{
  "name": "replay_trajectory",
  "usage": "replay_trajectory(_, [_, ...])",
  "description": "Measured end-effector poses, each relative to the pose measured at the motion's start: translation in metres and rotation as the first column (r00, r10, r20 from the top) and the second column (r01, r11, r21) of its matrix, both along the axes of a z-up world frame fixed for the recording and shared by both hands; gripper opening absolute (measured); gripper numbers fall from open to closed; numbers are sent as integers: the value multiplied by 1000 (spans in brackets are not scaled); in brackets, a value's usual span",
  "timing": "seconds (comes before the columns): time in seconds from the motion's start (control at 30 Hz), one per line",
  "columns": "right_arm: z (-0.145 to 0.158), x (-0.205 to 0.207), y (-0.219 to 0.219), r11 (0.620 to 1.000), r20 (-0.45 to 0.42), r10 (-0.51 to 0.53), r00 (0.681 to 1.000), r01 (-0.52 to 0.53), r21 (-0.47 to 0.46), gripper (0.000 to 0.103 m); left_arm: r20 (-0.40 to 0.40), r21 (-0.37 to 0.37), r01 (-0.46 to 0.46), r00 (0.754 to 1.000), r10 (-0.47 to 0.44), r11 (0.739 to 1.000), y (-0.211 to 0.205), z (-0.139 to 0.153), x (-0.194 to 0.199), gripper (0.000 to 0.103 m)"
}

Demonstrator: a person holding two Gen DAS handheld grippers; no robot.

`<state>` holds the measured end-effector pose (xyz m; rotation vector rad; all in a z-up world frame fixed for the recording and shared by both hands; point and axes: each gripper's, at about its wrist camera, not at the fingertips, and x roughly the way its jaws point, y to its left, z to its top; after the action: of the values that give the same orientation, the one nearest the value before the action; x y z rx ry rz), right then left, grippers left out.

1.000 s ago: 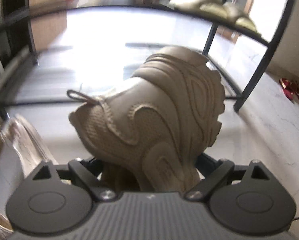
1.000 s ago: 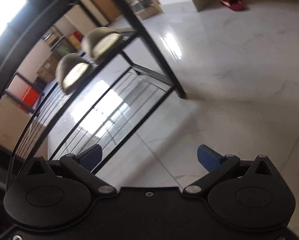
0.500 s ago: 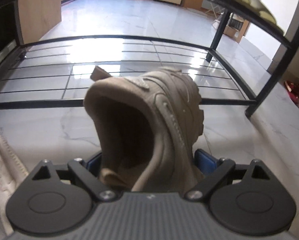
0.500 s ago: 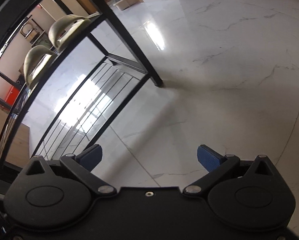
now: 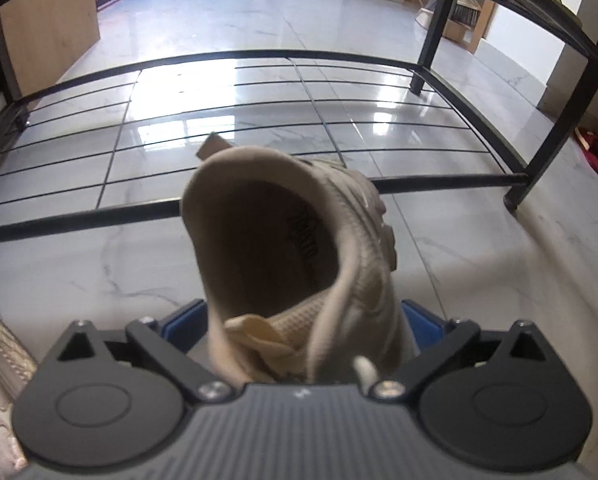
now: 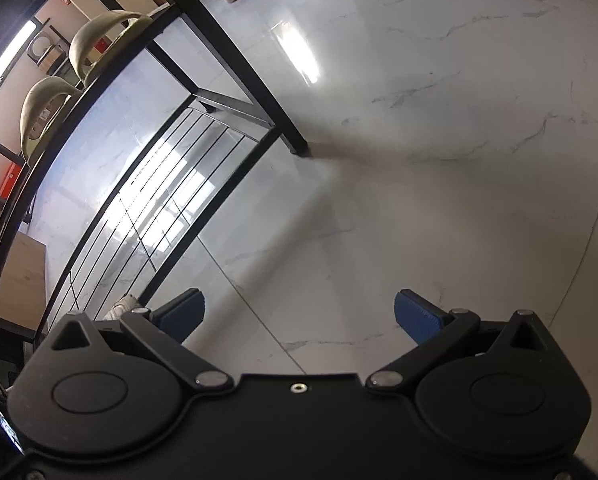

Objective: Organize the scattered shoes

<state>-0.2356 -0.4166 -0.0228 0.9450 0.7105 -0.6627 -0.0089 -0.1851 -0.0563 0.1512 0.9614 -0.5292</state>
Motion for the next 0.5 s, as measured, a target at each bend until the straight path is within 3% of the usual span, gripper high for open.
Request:
replay_trajectory(0.2, [-4, 4, 4, 999, -23, 52, 998, -52, 17, 103, 33, -7, 16, 999, -16, 1000, 17, 11, -17, 102])
replay_trajectory(0.33, [-2, 22, 11, 981, -12, 190, 982, -190, -30, 103, 49, -23, 3, 999, -1, 1000, 31, 18, -24, 102])
replay_trajectory(0.4, [-5, 54, 14, 922, -13, 380, 925, -380, -73, 103, 64, -21, -5, 998, 6, 1000, 37, 21, -26, 102])
replay_trajectory(0.5, [-7, 87, 21, 856, -13, 512, 859, -511, -72, 103, 67, -6, -31, 997, 32, 999, 47, 22, -28, 102])
